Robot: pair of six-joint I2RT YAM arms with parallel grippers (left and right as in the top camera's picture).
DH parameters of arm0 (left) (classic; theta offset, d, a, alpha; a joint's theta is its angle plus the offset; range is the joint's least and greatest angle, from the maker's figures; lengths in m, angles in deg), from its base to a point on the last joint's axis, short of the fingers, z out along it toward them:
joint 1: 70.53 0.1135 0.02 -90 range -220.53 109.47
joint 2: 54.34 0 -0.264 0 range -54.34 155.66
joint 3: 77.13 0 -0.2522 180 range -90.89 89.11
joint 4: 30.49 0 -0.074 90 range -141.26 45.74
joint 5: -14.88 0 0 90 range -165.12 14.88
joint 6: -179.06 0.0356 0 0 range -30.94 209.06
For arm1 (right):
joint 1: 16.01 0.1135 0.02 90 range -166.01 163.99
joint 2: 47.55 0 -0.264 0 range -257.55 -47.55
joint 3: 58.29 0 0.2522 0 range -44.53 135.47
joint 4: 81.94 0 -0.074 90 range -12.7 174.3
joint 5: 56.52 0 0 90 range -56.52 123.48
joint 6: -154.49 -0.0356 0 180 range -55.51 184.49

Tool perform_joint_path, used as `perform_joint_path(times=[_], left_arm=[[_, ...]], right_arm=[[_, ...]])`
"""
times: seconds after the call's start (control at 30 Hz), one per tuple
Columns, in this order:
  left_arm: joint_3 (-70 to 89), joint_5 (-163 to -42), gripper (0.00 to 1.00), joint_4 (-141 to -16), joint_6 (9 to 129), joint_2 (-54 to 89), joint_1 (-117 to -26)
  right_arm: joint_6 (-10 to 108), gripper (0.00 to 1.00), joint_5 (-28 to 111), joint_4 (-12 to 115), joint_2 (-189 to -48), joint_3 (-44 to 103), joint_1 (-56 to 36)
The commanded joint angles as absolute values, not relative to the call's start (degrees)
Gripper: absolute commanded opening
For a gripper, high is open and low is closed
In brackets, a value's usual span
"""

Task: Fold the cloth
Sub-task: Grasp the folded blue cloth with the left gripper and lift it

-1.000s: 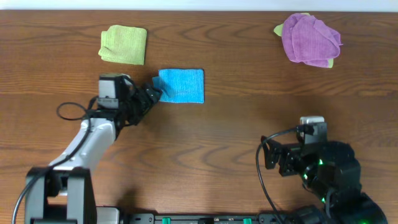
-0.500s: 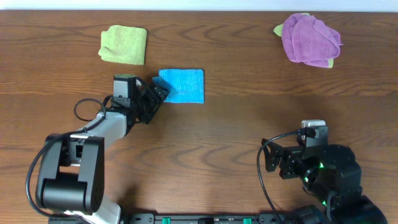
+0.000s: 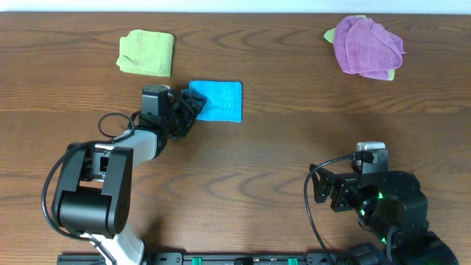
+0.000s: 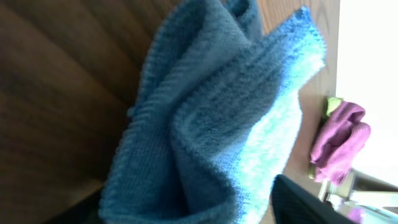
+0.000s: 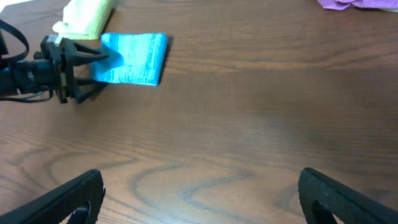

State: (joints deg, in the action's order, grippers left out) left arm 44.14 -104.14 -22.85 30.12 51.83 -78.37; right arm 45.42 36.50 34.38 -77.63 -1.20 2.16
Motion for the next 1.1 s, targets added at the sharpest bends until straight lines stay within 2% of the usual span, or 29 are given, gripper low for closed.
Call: perform_joint_path(times=[0.0,0.07,0.23,0.37,0.53,0.6,0.63,0.67,1.07], left_arm=[[45.06,-100.55,0.67,-22.63,30.06,55.7,-79.0],[45.08,-100.18,0.63,-20.29,30.1,56.77,-79.38],[45.06,-100.2,0.62,-14.8,30.34,60.4,-80.38],[45.06,-100.66,0.57,-10.52,31.5,63.59,-80.91],[45.01,-102.19,0.43,-5.73,34.45,67.11,-81.08],[44.99,-102.3,0.32,-4.18,36.64,68.05,-81.08],[44.95,-102.41,0.22,-3.59,37.53,68.42,-81.08],[44.9,-102.5,0.06,-3.13,38.1,68.68,-81.08],[37.95,-110.85,0.06,-2.28,43.04,67.07,-80.67]], right_arm=[[44.59,0.99,36.74,34.32,-77.3,-1.38,1.57],[44.59,0.99,36.74,34.32,-77.28,-1.38,1.57],[44.59,0.99,36.74,34.32,-77.28,-1.38,1.57],[44.59,0.99,36.74,34.32,-77.3,-1.38,1.57],[44.59,0.99,36.74,34.32,-77.3,-1.38,1.57],[44.59,0.99,36.74,34.32,-77.3,-1.38,1.57],[44.57,0.99,36.74,34.32,-77.28,-1.38,1.57],[44.59,0.99,36.74,34.32,-77.28,-1.38,1.57],[44.57,0.99,36.74,34.32,-77.3,-1.38,1.57]])
